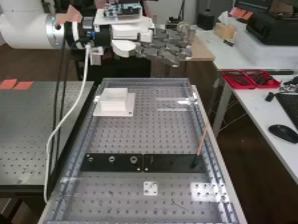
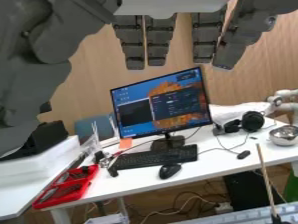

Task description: Grab the drill bit and place it in the clear container

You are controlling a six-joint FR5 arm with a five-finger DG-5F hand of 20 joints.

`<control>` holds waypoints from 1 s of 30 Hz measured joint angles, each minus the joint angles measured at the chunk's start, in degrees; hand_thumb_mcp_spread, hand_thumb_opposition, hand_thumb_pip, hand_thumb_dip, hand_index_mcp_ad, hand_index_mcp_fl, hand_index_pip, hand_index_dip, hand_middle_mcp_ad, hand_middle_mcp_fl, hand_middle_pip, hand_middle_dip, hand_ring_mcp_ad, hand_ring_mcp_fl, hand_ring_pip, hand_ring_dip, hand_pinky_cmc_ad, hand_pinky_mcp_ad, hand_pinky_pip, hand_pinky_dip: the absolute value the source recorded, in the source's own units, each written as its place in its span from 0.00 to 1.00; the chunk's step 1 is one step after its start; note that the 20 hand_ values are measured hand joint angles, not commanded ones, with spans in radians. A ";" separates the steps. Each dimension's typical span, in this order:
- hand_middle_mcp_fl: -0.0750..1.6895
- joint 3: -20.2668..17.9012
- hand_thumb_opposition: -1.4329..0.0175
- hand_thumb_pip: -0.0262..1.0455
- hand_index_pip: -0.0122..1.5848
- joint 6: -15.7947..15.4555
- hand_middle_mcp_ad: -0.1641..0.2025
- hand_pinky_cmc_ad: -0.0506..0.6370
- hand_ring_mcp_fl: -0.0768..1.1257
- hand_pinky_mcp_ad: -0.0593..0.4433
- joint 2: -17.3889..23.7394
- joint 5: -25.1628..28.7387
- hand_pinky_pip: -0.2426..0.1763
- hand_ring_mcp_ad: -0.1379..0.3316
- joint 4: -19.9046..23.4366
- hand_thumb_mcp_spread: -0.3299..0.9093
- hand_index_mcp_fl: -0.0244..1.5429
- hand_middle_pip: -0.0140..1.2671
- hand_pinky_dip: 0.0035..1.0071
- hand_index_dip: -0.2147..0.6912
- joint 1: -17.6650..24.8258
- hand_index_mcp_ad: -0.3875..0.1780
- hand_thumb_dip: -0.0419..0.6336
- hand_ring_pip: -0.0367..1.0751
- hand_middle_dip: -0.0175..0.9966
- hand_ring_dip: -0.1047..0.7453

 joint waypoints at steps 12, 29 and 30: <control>0.04 -0.01 0.54 0.27 0.07 0.03 0.52 0.46 0.09 0.48 0.37 -0.60 0.25 0.79 0.11 0.50 0.08 0.10 0.47 0.68 -0.48 0.70 0.12 0.12 0.20 0.11; 0.05 0.02 0.54 0.27 0.07 0.34 0.53 0.46 0.09 0.48 0.80 -1.02 0.25 0.79 0.19 0.49 0.08 0.11 0.47 0.68 -0.78 0.71 0.12 0.12 0.20 0.11; 0.05 0.02 0.54 0.27 0.07 0.34 0.53 0.46 0.09 0.48 0.81 -1.02 0.25 0.79 0.17 0.49 0.08 0.11 0.47 0.68 -0.79 0.71 0.12 0.12 0.20 0.11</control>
